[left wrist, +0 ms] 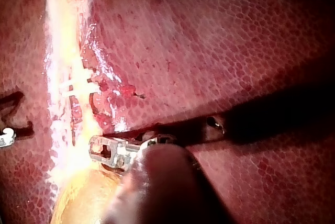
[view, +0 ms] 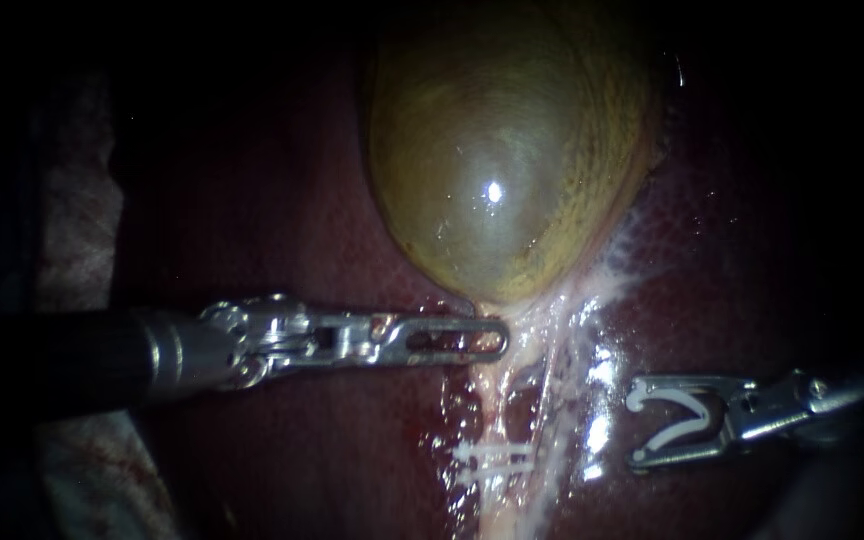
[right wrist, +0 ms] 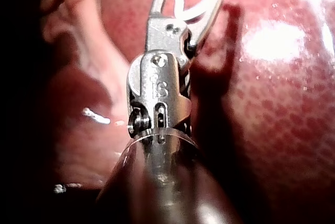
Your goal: Clipping third clip left tube
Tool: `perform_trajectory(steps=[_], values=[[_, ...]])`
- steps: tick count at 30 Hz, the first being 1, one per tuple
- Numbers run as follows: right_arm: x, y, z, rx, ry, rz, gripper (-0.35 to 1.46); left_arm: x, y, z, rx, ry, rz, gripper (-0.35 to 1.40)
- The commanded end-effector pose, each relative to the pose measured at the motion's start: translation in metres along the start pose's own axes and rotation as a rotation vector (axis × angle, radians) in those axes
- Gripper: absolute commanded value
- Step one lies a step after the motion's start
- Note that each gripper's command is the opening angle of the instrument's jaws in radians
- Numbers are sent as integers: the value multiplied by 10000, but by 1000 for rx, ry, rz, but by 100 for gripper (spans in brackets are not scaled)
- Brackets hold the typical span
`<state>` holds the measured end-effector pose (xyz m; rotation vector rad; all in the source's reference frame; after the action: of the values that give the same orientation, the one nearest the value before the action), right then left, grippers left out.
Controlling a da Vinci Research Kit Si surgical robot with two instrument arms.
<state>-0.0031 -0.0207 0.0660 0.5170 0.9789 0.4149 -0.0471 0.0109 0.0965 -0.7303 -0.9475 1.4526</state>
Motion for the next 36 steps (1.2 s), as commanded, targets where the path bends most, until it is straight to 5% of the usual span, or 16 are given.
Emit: perform_trajectory(steps=[1, 21, 36], values=[[0, 0, 0, -1, 0, 0, 53, 0, 0, 0, 0, 0, 0, -35], [10, -9, 22, -11, 14, 203, 54, -2, 9, -6, -3, -5, -4, -35], [20, -6, 57, -25, 31, 413, 58, -12, 23, -28, -7, -13, -10, -35]])
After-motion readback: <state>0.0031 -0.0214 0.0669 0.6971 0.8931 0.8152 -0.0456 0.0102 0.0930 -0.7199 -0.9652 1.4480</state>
